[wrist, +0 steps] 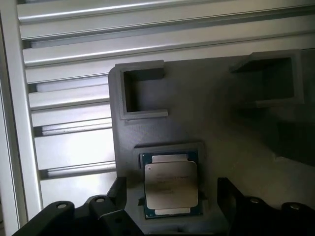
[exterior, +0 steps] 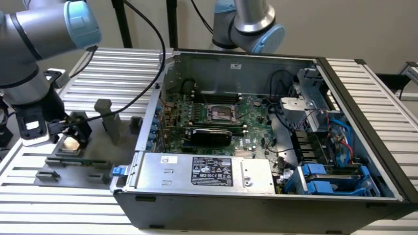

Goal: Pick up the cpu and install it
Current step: 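Pick up the cpu and move it towards the insertion slot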

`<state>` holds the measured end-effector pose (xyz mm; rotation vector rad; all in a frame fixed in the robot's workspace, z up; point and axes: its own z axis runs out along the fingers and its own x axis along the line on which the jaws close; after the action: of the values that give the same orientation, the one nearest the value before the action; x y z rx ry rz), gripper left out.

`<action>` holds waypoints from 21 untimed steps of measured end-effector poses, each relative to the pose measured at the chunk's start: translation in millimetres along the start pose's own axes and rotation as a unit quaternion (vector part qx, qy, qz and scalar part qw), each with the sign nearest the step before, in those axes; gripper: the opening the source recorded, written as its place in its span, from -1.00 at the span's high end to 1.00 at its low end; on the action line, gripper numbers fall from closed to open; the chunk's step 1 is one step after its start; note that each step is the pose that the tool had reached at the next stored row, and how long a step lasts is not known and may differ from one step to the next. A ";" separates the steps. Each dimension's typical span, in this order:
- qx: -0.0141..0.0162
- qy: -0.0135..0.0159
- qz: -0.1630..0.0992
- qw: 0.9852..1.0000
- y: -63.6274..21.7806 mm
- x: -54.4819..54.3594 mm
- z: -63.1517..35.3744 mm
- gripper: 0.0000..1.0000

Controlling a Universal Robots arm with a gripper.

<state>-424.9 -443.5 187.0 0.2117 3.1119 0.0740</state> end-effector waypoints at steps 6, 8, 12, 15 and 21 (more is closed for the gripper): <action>0.000 0.000 0.000 1.000 3.0 0.6 1.5 -0.66; 0.000 0.000 0.000 1.000 3.0 0.6 2.0 -0.66; 0.000 0.001 -0.001 1.000 3.0 0.7 3.6 -0.66; 0.000 0.001 -0.002 1.000 3.0 0.7 4.7 -0.66; 0.000 0.001 -0.003 1.000 2.9 0.7 5.6 -0.62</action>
<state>-425.2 -440.2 181.5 0.2015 3.1142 0.0739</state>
